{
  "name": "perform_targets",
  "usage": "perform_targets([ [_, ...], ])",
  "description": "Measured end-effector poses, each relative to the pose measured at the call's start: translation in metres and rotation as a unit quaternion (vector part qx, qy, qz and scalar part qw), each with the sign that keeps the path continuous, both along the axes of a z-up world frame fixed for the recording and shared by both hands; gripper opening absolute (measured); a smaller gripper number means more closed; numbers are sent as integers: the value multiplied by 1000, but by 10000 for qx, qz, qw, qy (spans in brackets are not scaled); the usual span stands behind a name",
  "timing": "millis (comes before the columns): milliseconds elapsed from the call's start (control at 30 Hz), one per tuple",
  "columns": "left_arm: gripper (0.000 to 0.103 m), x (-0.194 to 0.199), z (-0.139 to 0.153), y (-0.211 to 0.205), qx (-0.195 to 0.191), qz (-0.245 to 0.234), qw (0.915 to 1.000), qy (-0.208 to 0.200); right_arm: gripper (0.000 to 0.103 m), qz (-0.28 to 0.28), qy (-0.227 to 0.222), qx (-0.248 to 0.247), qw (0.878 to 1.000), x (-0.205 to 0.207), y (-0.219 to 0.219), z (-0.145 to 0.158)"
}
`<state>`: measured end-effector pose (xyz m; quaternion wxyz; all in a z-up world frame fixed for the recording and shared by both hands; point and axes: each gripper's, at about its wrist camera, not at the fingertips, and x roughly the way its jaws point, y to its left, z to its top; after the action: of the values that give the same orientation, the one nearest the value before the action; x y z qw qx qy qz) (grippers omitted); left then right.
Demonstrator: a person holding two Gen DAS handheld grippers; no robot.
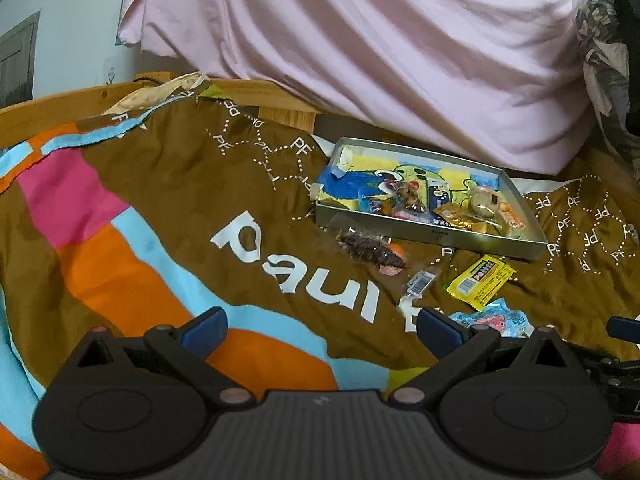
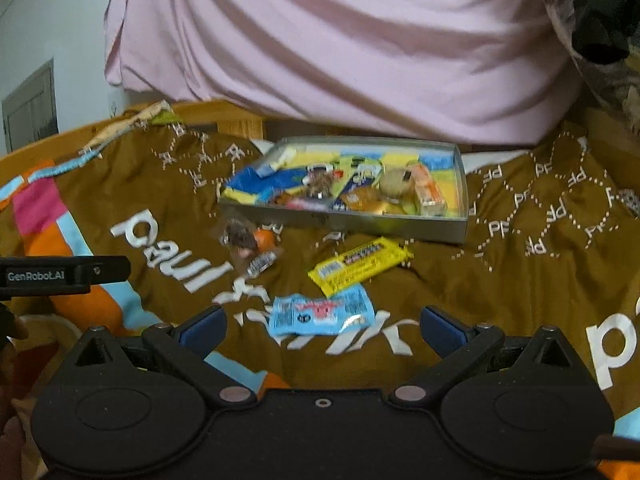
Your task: Organize snacks
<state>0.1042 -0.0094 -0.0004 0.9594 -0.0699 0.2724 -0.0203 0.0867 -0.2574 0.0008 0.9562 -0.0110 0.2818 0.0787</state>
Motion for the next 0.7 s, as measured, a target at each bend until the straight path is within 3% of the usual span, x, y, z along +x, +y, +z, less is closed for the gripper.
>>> perform_targets([
  [700, 103, 26, 1, -18, 242, -123, 9990, 358, 102, -117, 537, 69, 9985, 15, -5, -5],
])
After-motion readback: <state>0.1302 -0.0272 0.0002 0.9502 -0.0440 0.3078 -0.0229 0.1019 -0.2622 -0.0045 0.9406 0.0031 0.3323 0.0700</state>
